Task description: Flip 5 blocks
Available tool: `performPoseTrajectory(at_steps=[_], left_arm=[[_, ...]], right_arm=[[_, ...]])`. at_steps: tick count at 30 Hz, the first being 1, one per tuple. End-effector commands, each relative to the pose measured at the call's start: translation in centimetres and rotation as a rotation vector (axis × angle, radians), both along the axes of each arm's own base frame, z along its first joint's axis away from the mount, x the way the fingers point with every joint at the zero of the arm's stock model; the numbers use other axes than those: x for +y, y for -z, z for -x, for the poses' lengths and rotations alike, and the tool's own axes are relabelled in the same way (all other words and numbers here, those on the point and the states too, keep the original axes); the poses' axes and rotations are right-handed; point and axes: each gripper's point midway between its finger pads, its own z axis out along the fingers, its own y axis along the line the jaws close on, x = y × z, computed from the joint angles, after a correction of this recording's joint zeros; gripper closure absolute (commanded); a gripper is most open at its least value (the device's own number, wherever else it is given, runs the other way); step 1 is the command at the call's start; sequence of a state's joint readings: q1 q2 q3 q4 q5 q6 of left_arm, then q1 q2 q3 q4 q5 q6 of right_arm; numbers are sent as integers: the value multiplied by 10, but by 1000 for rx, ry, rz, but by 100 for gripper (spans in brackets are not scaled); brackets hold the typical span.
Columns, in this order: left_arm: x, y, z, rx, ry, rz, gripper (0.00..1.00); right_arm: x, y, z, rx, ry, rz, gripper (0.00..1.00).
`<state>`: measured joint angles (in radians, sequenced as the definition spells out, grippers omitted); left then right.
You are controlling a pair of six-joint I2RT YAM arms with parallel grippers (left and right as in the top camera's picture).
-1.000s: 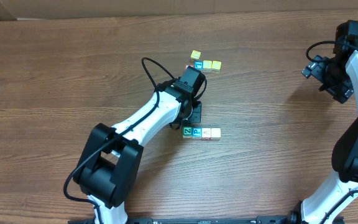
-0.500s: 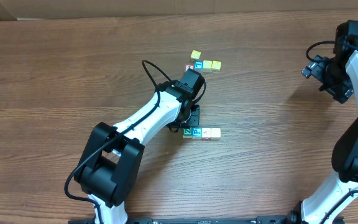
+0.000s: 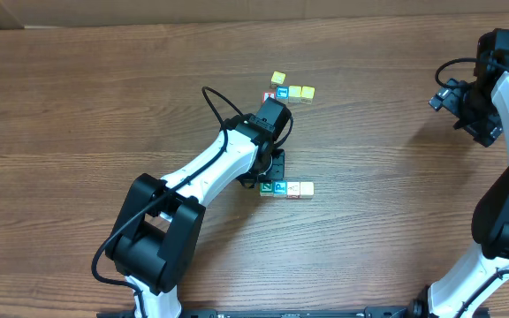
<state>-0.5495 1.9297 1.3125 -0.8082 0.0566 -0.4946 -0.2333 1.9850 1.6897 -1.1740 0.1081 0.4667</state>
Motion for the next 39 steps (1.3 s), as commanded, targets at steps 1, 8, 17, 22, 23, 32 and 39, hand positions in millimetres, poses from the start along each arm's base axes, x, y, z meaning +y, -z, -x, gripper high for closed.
performPoseTrajectory(at_steps=[1,8,17,22,23,32,39], left_arm=[[-3,1,-1,10,-8,9,96],[-3,1,1,16,-9,9,96],[-1,2,4,30,-20,2,96],[-2,0,-5,-8,-25,3,96],[-1,-1,-9,-24,-30,-3,96],[21,-33,-40,-69,-108,-30,96],[42,-24,-5,80,-114,-104,96]], right_arm=[[-3,-15,-4,-42,-1,13,0],[-3,-15,-4,-42,-1,13,0],[-3,-15,-4,-42,-1,13,0],[-3,-15,-4,-42,-1,13,0],[-3,-15,-4,-42,-1,13,0],[-3,-15,-4,-42,-1,13,0],[-3,-15,-4,-42,-1,13,0]])
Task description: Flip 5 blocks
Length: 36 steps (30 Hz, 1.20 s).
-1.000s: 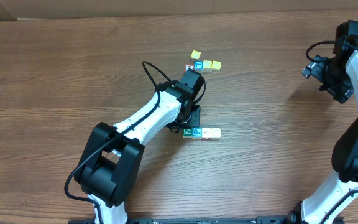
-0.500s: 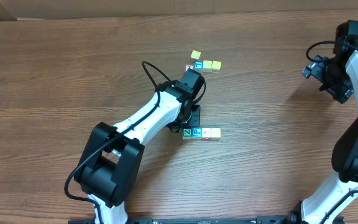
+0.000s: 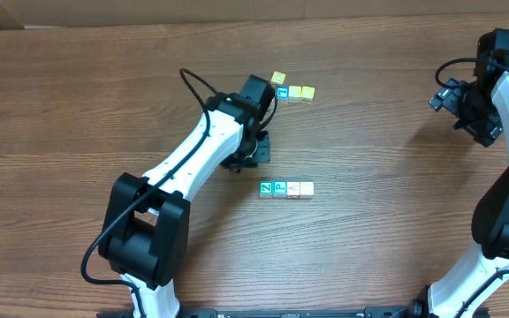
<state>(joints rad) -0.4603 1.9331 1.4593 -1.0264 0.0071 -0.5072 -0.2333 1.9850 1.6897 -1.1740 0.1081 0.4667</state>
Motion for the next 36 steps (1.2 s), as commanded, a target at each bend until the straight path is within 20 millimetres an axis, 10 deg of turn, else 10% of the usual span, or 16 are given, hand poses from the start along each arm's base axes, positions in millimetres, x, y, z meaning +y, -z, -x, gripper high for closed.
performPoseTrajectory(at_steps=[1,10,36], left_arm=[[2,11,16,56,-3,-25,96],[-1,43,44,107,-5,-33,96],[-16,43,43,114,-4,46,96]], right_arm=[[-3,-15,-4,-42,-1,13,0],[-3,-15,-4,-42,-1,13,0],[-3,-15,-4,-42,-1,13,0]])
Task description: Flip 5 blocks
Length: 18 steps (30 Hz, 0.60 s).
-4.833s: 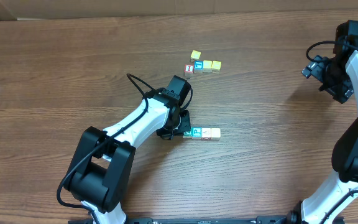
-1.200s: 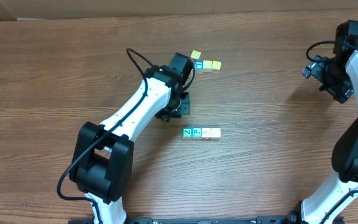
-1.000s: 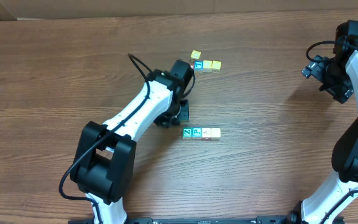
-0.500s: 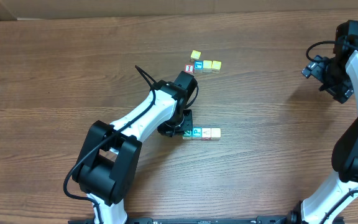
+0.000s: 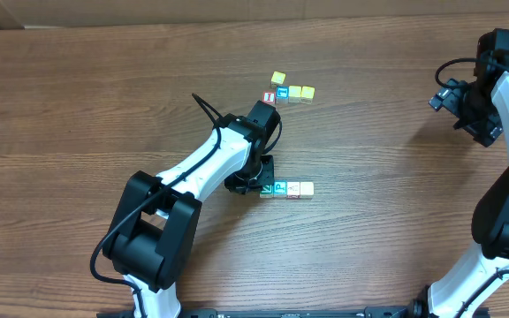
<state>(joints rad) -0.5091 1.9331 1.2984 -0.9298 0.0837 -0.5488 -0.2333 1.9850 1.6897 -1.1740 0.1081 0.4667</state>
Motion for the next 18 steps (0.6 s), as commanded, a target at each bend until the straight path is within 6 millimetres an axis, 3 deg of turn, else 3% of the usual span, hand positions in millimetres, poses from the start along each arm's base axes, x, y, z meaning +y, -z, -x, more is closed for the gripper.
performPoseTrajectory(at_steps=[1,10,14,18], left_arm=[[-2,4,3,19,-14,7,96],[1,-2,-6,-3,-20,15,96],[3,-23,-27,-48,-24,37,96],[4,-62,-51,-100,36,62,90]], right_arm=[[-3,-15,-4,-42,-1,13,0],[-3,-15,-4,-42,-1,13,0],[-3,-15,-4,-42,-1,13,0],[-3,-15,-4,-42,-1,13,0]])
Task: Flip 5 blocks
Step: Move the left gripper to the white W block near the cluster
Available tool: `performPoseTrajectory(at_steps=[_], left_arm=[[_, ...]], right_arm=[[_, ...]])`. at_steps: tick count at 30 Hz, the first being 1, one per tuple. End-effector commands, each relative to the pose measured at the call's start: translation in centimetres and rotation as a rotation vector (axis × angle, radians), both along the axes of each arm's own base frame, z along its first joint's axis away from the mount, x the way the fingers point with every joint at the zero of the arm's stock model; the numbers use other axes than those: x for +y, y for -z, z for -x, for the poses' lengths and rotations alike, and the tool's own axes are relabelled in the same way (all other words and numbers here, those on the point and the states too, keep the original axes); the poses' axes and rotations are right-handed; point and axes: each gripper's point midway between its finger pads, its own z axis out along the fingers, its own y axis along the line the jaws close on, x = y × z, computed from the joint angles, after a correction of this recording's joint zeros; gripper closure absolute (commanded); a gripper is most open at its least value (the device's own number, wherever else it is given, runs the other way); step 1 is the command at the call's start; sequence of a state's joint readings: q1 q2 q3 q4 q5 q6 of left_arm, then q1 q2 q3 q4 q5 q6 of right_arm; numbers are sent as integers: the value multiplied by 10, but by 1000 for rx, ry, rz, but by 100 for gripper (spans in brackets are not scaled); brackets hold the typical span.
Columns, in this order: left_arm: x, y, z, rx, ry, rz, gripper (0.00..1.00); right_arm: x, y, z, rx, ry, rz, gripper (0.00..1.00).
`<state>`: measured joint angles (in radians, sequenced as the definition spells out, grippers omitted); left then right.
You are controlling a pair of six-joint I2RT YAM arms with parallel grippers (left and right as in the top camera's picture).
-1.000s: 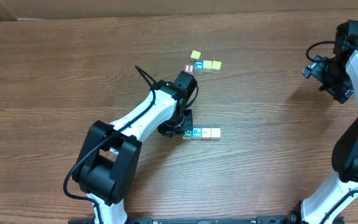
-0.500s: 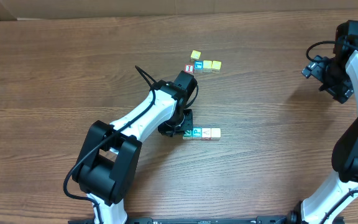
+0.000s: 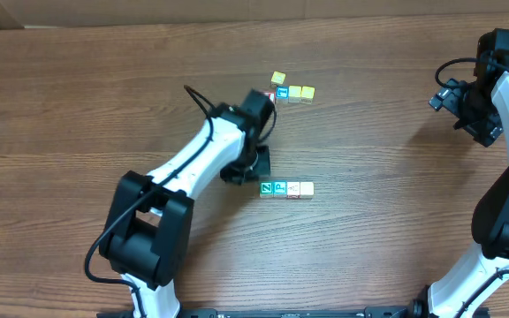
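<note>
Four small blocks (image 3: 286, 188) lie in a row at the table's middle: two teal-faced on the left, two pale on the right. A second cluster (image 3: 294, 92) of yellow blocks and one blue block lies farther back, with a red block mostly hidden under the left arm. My left gripper (image 3: 257, 164) hangs just up and left of the row's left end, apart from the blocks. From above its jaws are not readable. My right gripper (image 3: 443, 98) is held high at the far right edge, away from all blocks.
The wooden table (image 3: 78, 132) carries only the two groups of blocks. The left arm's cable (image 3: 197, 95) loops out over the table behind the arm. A cardboard wall (image 3: 148, 11) runs along the back edge.
My left gripper was down at the left end of the row, over the leftmost teal block. Now it sits a little back and up-left of it. The row looks unchanged.
My left gripper first stood at the row's left end, partly covering the leftmost block. Then it was drawn back toward the upper cluster, all four row blocks showing. It was at the left end again, and now stands off it. The right arm stayed put.
</note>
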<state>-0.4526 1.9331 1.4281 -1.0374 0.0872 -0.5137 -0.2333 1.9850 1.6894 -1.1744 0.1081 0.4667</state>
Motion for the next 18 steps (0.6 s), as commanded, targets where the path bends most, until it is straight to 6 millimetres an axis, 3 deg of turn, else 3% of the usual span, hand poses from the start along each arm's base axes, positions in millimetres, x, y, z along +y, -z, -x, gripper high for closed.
performPoseTrajectory(at_steps=[1,2,5,7,10,18], left_arm=[[-6,-41,-33,-101,81,50,86],[-6,-52,-40,-128,107,48,81],[6,-76,-65,-232,73,-27,53],[12,-83,-80,-299,6,-60,43],[11,-83,-98,-361,-39,-63,37],[15,-47,-113,-345,-107,-118,33]], right_arm=[[-3,-15,-4,-43,-1,13,0],[-3,-16,-4,-43,-1,13,0],[-3,-15,-4,-43,-1,13,0],[-3,-15,-4,-43,-1,13,0],[-3,-16,-4,-43,-1,13,0],[-3,-15,-4,-43,-1,13,0]])
